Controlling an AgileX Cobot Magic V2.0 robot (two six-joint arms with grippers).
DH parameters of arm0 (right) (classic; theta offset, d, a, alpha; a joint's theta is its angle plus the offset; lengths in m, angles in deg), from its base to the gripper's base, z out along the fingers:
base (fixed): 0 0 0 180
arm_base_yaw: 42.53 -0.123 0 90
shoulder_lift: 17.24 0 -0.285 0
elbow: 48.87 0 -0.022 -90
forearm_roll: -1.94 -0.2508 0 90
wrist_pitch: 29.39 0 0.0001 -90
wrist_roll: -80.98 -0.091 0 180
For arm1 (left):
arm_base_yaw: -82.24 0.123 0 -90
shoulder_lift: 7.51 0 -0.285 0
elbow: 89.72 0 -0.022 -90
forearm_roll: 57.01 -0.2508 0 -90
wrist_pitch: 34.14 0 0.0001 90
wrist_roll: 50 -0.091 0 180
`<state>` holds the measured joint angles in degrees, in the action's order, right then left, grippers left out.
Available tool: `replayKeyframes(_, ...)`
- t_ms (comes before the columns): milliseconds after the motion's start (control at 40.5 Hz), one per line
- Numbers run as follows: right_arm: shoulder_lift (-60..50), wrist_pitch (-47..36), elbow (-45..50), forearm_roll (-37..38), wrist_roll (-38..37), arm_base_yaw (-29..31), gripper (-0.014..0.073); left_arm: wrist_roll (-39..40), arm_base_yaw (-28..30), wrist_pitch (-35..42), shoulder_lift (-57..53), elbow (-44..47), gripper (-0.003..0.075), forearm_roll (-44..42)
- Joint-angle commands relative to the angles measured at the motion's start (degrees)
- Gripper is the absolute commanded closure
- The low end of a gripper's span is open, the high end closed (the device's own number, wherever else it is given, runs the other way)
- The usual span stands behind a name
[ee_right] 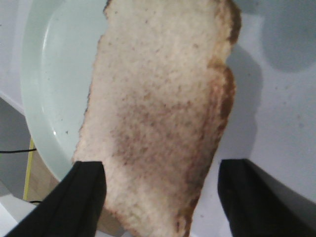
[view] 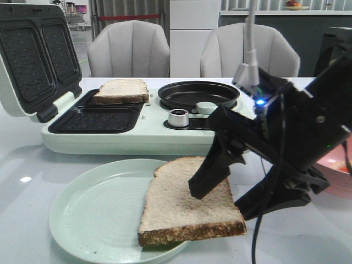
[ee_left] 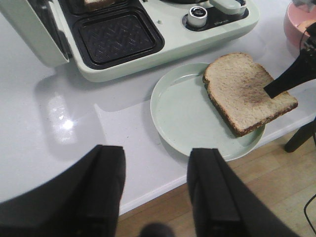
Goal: Make breakfast with bread and shrimp
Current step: 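Grasp the remaining bread slice on the plate with the right gripper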
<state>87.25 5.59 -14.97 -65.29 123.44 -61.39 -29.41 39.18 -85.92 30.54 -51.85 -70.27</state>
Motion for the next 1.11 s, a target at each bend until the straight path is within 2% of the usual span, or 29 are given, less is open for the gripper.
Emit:
replayKeyframes(0, 0.19, 1.26, -2.68, -2.05, 0.66, -0.07, 0.0013, 0.10, -0.31, 4.02, 0.07, -1.55, 0.0358, -0.48)
replayKeyframes(123, 1.23, 1.26, -2.95, -1.86, 0.66, -0.07, 0.0054, 0.10, -0.31, 4.02, 0.07, -1.55, 0.0358, -0.56)
replayKeyframes(321, 1.23, 1.92, -2.95, -1.56, 0.66, -0.07, 0.0318, 0.10, -0.31, 4.02, 0.07, -1.55, 0.0358, -0.70)
replayKeyframes(518, -0.24, 2.33, -2.95, 0.77, 0.66, -0.07, 0.0469, 0.10, -0.31, 4.02, 0.07, -1.55, 0.0358, -0.83)
replayKeyframes(765, -7.16, 2.48, -2.95, 2.20, 0.66, -0.07, 0.0538, 0.10, -0.31, 4.02, 0.07, -1.55, 0.0358, -1.66)
replayKeyframes(987, -13.60, 1.75, -3.13, 1.84, 0.61, -0.07, 0.0538, 0.10, -0.31, 4.02, 0.07, -1.55, 0.0358, -2.11)
replayKeyframes(1085, -14.22, 3.91, -4.73, -1.47, 0.61, -0.07, 0.0538, 0.10, -0.31, 4.02, 0.07, -1.55, 0.0358, -2.11)
